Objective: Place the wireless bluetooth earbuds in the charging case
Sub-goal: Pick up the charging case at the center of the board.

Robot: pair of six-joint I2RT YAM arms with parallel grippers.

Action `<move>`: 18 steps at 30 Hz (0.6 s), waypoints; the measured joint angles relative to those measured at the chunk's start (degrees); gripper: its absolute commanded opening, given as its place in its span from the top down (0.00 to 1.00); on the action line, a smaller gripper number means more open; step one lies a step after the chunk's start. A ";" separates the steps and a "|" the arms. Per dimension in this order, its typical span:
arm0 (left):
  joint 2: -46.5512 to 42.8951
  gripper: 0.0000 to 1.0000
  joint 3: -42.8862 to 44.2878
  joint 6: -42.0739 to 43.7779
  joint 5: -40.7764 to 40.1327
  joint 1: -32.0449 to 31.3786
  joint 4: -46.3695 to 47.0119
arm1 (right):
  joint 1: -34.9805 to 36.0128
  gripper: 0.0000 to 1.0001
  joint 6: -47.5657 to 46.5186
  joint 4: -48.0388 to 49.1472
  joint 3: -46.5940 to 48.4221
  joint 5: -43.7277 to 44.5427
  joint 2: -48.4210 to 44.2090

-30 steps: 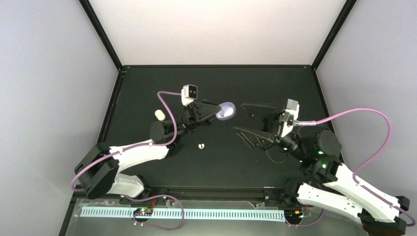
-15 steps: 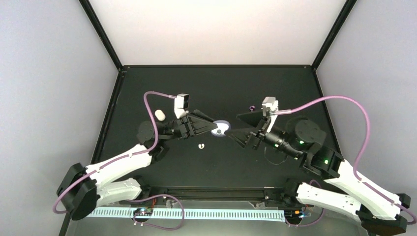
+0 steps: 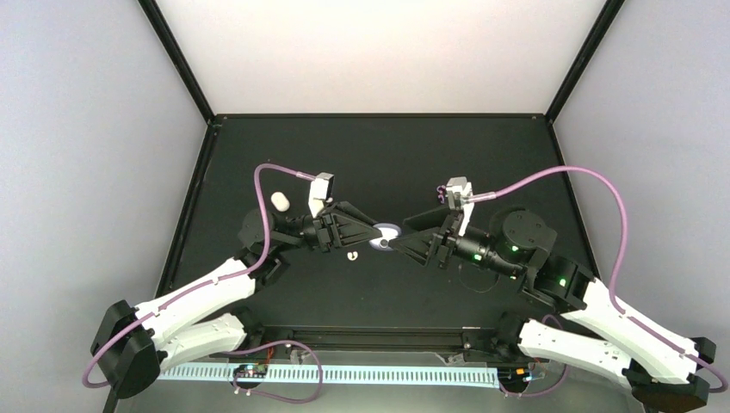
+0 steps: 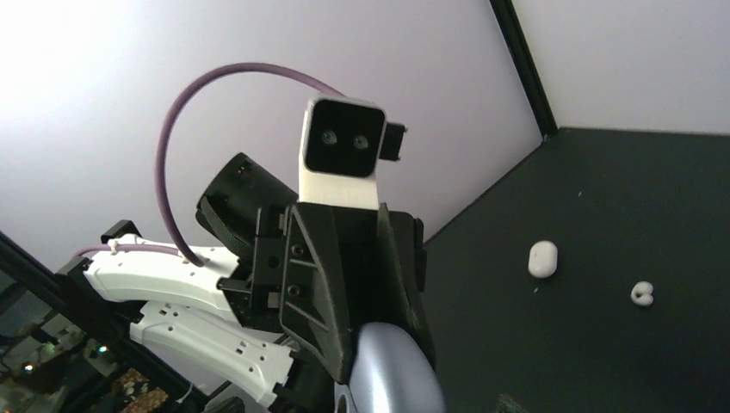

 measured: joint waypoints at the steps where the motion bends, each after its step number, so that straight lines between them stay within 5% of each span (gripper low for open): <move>1: 0.00 0.98 -0.02 0.00 0.11 0.00 0.00 | 0.00 0.28 0.33 0.13 -0.20 -0.24 0.22; 18: -0.02 0.99 -0.09 -0.02 1.42 0.00 0.00 | -1.88 0.67 4.79 2.27 -2.36 -5.03 2.16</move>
